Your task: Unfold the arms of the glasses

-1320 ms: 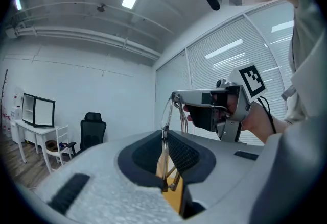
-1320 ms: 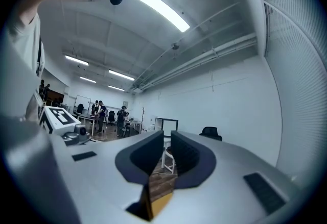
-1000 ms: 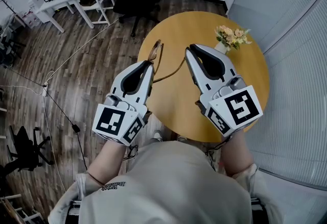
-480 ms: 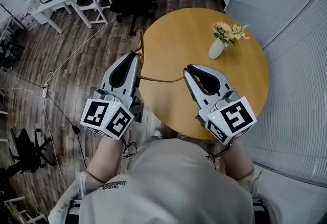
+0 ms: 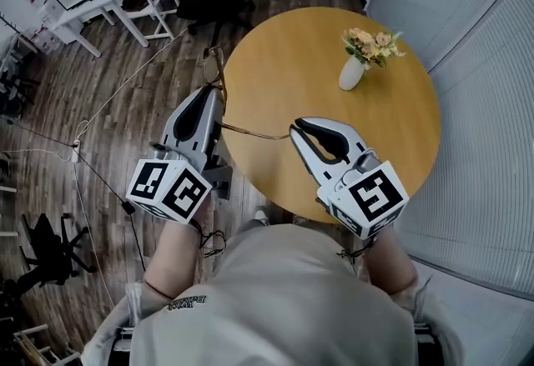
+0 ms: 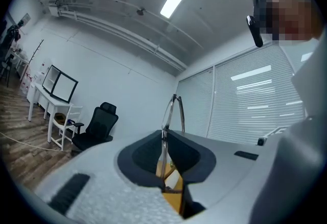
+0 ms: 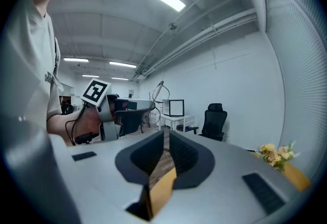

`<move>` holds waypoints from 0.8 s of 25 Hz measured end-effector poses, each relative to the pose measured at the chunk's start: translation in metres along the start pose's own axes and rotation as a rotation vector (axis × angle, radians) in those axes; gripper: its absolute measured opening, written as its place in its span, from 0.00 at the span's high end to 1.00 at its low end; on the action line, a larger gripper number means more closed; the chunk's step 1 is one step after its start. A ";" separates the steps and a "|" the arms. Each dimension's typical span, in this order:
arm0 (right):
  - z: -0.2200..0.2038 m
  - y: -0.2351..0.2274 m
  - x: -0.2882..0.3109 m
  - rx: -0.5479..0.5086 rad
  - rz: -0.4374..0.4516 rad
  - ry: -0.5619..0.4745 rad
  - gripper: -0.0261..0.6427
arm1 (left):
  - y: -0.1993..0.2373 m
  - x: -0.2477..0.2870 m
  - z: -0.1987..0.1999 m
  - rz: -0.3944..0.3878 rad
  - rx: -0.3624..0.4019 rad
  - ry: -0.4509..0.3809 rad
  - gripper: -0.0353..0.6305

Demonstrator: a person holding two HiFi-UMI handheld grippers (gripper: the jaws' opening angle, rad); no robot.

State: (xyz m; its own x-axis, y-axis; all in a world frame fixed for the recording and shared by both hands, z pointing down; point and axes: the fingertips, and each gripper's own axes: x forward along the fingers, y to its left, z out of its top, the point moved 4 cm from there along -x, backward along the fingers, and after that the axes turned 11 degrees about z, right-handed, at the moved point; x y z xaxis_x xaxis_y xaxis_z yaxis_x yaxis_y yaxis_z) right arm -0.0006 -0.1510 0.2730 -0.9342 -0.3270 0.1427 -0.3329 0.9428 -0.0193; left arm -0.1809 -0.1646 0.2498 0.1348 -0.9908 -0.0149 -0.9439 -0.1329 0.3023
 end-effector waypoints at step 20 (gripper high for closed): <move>0.018 0.038 0.025 -0.255 0.255 0.222 0.83 | -0.069 -0.013 -0.020 -0.172 0.186 0.080 0.88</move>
State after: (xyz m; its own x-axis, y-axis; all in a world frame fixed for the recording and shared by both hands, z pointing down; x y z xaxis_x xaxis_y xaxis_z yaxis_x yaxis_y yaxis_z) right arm -0.0391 -0.1244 0.2577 -0.9229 -0.0855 0.3755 -0.0262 0.9867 0.1604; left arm -0.1113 -0.1424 0.2480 0.3149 -0.9488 0.0270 -0.9432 -0.3096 0.1209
